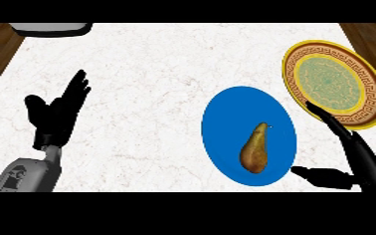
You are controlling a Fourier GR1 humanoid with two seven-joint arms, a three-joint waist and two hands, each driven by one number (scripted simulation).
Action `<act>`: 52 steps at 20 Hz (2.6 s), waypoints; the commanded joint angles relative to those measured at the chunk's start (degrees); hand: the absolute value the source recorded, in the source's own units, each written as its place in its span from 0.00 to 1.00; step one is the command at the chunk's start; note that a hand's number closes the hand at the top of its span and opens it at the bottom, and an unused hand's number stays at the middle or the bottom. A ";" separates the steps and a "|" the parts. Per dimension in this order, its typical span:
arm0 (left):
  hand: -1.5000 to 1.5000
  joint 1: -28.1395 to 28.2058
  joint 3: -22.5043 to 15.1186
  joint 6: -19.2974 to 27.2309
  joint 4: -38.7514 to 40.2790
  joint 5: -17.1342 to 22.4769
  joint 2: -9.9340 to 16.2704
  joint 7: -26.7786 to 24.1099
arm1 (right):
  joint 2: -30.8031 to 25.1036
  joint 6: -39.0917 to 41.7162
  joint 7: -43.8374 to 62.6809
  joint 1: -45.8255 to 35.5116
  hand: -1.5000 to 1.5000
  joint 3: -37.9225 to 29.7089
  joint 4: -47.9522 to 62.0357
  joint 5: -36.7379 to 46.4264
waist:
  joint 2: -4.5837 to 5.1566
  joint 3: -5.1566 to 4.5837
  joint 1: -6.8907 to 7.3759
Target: Pick the pear from the plate and place it in the plate
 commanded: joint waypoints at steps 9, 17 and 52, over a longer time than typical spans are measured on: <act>0.50 -0.01 0.77 0.01 -1.56 -3.18 -3.13 1.19 | -3.78 7.81 26.14 -1.55 0.00 4.69 -14.44 12.45 | -0.02 0.01 0.49; 0.50 -1.83 3.44 -3.56 0.53 -2.37 -2.43 2.57 | -0.83 15.29 39.34 -8.37 0.00 9.85 -12.77 21.60 | 0.05 0.02 0.69; 0.50 1.71 8.78 -7.18 -3.05 -12.01 -9.23 2.87 | 18.48 39.43 37.71 -17.27 1.00 9.64 6.14 41.74 | 0.02 0.06 0.77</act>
